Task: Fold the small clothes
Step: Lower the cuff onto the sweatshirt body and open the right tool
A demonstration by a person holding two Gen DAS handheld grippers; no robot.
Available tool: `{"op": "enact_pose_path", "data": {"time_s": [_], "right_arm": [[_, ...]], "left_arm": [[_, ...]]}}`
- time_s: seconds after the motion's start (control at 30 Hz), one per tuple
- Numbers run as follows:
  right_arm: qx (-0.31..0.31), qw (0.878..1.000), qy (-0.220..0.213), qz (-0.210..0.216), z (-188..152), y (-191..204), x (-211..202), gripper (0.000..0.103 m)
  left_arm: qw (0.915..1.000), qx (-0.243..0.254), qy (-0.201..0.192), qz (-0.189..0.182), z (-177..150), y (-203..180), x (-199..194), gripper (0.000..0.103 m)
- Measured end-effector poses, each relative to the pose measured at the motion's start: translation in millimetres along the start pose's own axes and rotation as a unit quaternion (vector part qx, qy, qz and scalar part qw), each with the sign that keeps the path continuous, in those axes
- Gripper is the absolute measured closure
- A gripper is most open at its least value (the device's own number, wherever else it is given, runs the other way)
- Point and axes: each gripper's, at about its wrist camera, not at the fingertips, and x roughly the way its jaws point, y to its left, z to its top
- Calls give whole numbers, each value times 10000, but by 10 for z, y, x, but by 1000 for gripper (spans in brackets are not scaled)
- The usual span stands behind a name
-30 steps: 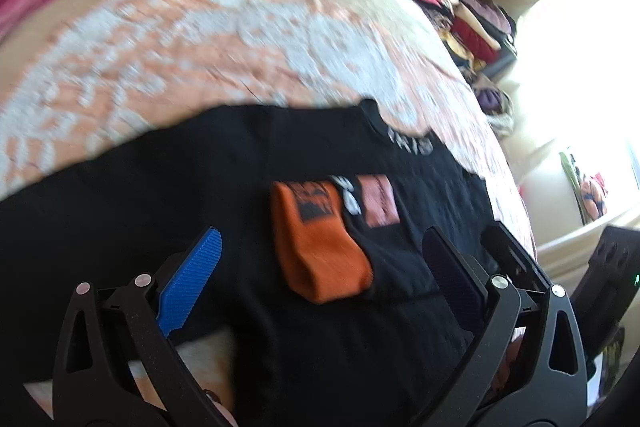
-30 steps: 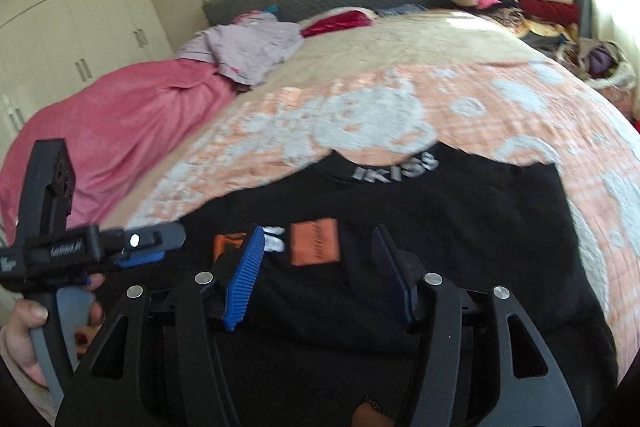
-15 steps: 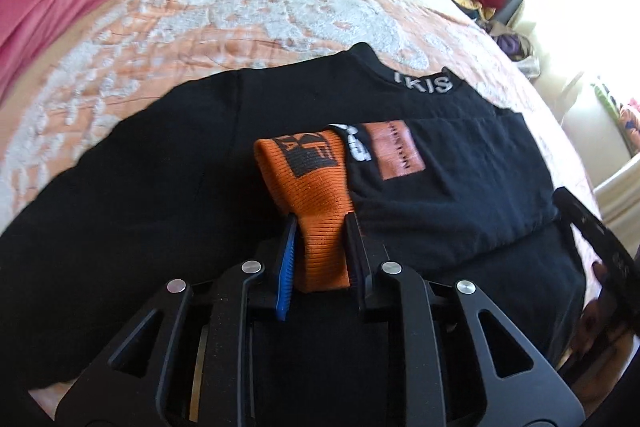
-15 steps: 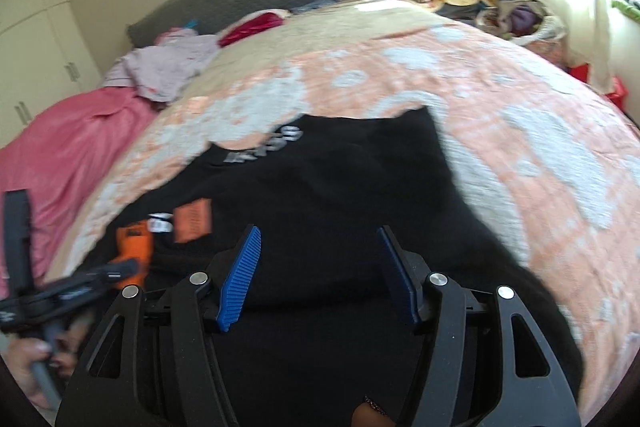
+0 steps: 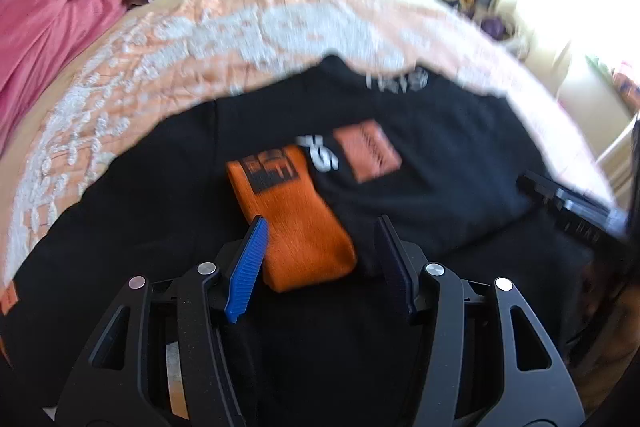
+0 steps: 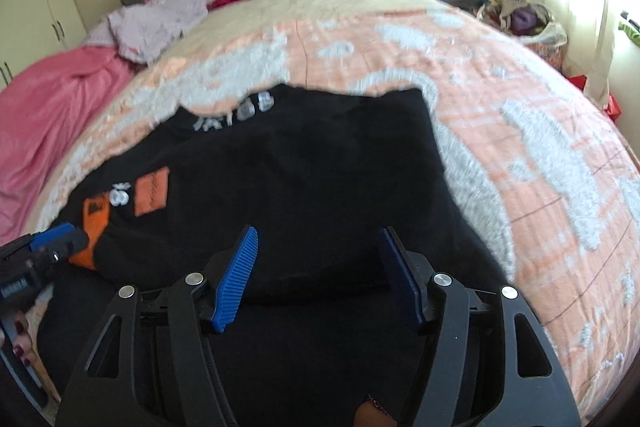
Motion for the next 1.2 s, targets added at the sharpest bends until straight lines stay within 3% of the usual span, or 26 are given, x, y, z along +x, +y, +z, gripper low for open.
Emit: {"op": "enact_pose_path", "data": {"time_s": [0.1, 0.17, 0.4, 0.63, 0.87, 1.2], "right_arm": [[30, 9999, 121, -77, -32, -10, 90, 40], [41, 10000, 41, -62, -44, 3, 42, 39], [269, 9991, -310, 131, -88, -49, -283, 23], [361, 9979, -535, 22, -144, -59, -501, 9], [271, 9972, -703, 5, -196, 39, -651, 7], [27, 9957, -925, 62, -214, 287, -843, 6]], "left_arm": [[9991, -258, 313, -112, -47, 90, 197, 45], [9987, -344, 332, -180, -35, 131, 200, 44], [9986, -305, 203, -368, -17, 72, 19, 44], [9986, -361, -84, -387, 21, 88, -204, 27], [9977, -570, -311, -189, -88, 221, -385, 10], [9945, -891, -547, -11, -301, 380, -616, 10]]}}
